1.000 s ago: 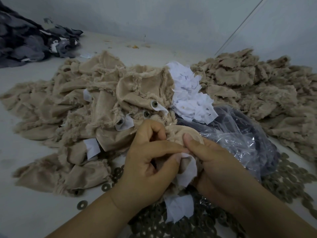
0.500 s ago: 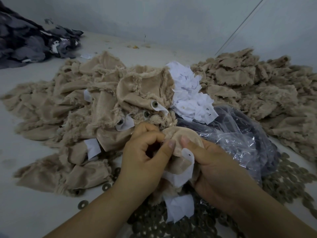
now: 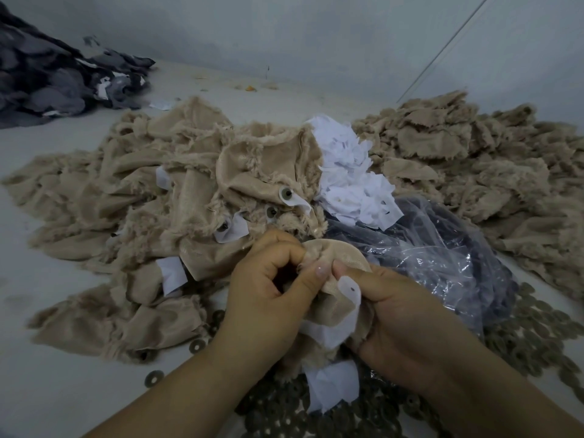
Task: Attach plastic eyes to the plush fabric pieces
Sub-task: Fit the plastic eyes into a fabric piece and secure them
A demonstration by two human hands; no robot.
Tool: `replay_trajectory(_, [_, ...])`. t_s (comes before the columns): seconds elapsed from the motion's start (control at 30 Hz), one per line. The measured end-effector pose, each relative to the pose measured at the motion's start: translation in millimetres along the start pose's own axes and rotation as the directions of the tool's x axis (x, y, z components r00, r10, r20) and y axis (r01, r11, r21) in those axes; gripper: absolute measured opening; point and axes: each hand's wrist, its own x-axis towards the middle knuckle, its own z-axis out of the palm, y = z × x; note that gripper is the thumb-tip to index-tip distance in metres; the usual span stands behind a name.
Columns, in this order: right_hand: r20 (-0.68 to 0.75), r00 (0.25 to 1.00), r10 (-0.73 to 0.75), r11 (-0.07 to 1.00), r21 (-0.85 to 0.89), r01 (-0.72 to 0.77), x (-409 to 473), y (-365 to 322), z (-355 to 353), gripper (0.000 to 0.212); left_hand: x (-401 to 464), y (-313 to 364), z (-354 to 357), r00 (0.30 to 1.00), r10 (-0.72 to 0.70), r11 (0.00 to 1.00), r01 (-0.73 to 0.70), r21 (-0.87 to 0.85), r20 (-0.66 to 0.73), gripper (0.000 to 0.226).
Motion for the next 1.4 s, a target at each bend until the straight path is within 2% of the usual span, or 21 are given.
replay_trajectory(0.13, [-0.027, 1.0, 0.012, 1.0, -0.003, -0.012, 0, 0, -1, 0.044, 1, -2, 0, 0.999, -0.039, 0.995, 0.038, -0.094, -0.004, 0.021])
replay_trajectory(0.23, [0.072, 0.997, 0.019, 1.0, 0.018, -0.021, -3, -3, -1, 0.048, 2, -4, -2, 0.997, -0.064, 0.992, 0.058, -0.114, -0.046, 0.016])
replay_trajectory(0.33, [0.137, 0.989, -0.049, 0.998, 0.04, 0.044, -6, -8, 1, 0.059, 3, -4, -3, 0.994, -0.087, 0.987, 0.076, -0.143, -0.072, 0.017])
replay_trajectory(0.47, [0.091, 0.994, -0.066, 0.993, -0.093, 0.074, -5, -16, -2, 0.055, 4, -3, -3, 0.992, -0.107, 0.979, 0.092, -0.183, -0.069, 0.019])
replay_trajectory(0.6, [0.057, 0.991, -0.121, 0.97, -0.205, 0.13, -2, -14, -3, 0.041, 4, -3, -3, 0.988, -0.143, 0.966, 0.128, -0.224, -0.051, 0.017])
replay_trajectory(0.73, [-0.04, 0.987, -0.159, 0.958, -0.25, 0.144, 3, -9, -10, 0.041, 3, -4, -4, 0.993, -0.116, 0.978, 0.109, -0.176, -0.03, 0.014])
replay_trajectory(0.83, [-0.05, 0.98, -0.191, 0.946, -0.276, 0.17, 3, -10, -12, 0.04, 4, -3, -4, 0.992, -0.125, 0.976, 0.117, -0.183, -0.03, 0.015])
replay_trajectory(0.93, [-0.062, 0.968, -0.243, 0.928, -0.305, 0.213, 2, -6, -12, 0.046, 3, -4, -3, 0.997, -0.071, 0.988, 0.07, -0.14, -0.006, 0.018])
replay_trajectory(1.07, [-0.097, 0.948, -0.303, 0.874, -0.425, 0.236, 4, -3, -15, 0.054, 2, -2, -3, 0.999, -0.034, 0.994, 0.035, -0.104, 0.004, 0.024])
replay_trajectory(1.4, [-0.138, 0.911, -0.388, 0.799, -0.543, 0.258, 4, 3, -19, 0.041, 2, -3, -1, 1.0, -0.012, 0.999, 0.012, -0.048, 0.003, 0.014])
